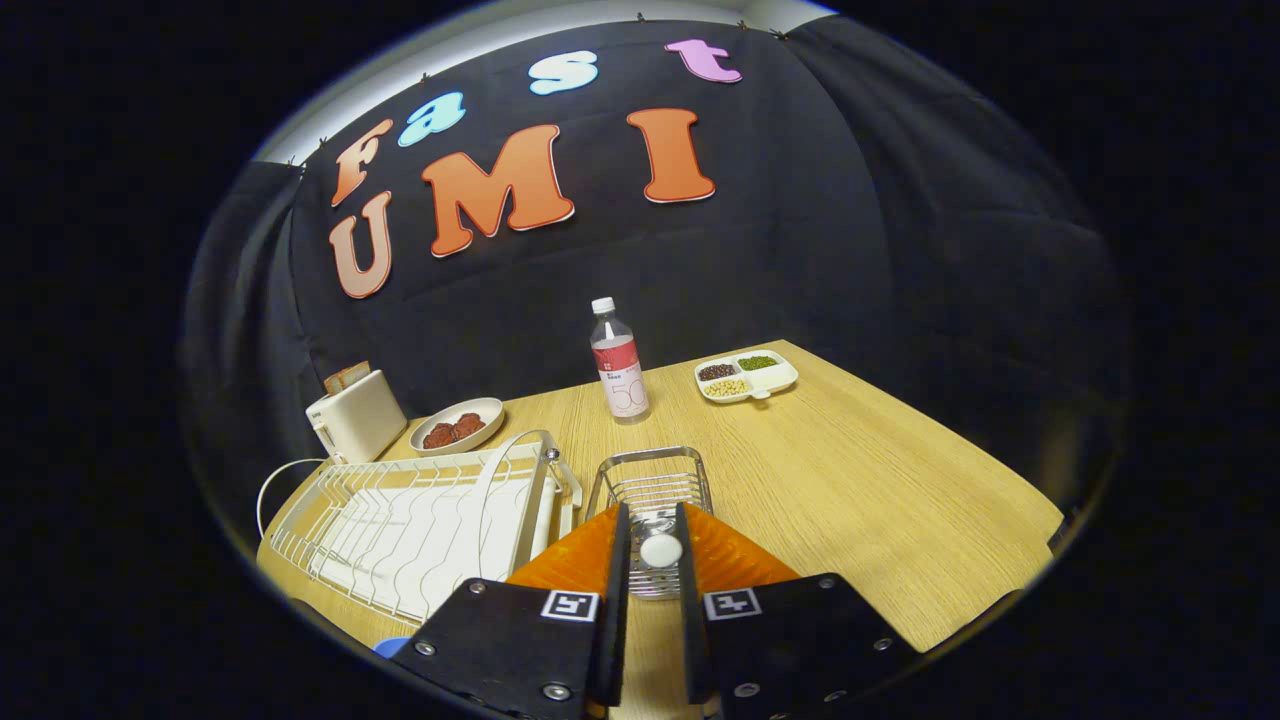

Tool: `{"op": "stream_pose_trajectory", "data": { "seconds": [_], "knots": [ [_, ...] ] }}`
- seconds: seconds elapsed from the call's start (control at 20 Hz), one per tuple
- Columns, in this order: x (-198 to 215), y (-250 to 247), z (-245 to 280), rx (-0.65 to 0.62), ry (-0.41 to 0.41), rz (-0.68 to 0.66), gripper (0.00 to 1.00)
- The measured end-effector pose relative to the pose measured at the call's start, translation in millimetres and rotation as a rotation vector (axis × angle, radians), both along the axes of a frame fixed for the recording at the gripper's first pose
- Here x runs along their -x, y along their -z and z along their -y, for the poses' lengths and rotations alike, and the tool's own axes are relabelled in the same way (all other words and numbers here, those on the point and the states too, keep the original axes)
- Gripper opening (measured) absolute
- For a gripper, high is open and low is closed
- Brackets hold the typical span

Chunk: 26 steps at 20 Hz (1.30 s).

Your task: Take the plate from the dish rack, then take the spoon from the basket and place it into the plate.

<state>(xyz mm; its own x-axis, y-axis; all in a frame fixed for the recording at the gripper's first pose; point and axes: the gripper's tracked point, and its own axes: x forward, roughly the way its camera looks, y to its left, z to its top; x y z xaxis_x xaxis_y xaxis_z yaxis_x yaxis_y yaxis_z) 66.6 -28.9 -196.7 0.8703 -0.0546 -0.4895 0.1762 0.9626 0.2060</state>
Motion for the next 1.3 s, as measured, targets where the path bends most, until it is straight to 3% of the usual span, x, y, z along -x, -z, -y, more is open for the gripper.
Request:
{"op": "stream_pose_trajectory", "data": {
  "seconds": [0.05,0.25,0.6,1.05,1.3],
  "knots": [
    [-3,-2,-1,-0.002,-0.002,0.009,0.16],
    [-4,-7,-4,-0.017,-0.010,0.006,0.11],
    [12,-63,-1,0.011,-0.033,0.060,0.10],
    [64,-133,-29,0.002,-0.152,0.162,0.10],
    [98,-143,-65,-0.053,-0.278,0.189,0.10]
  ]
}}
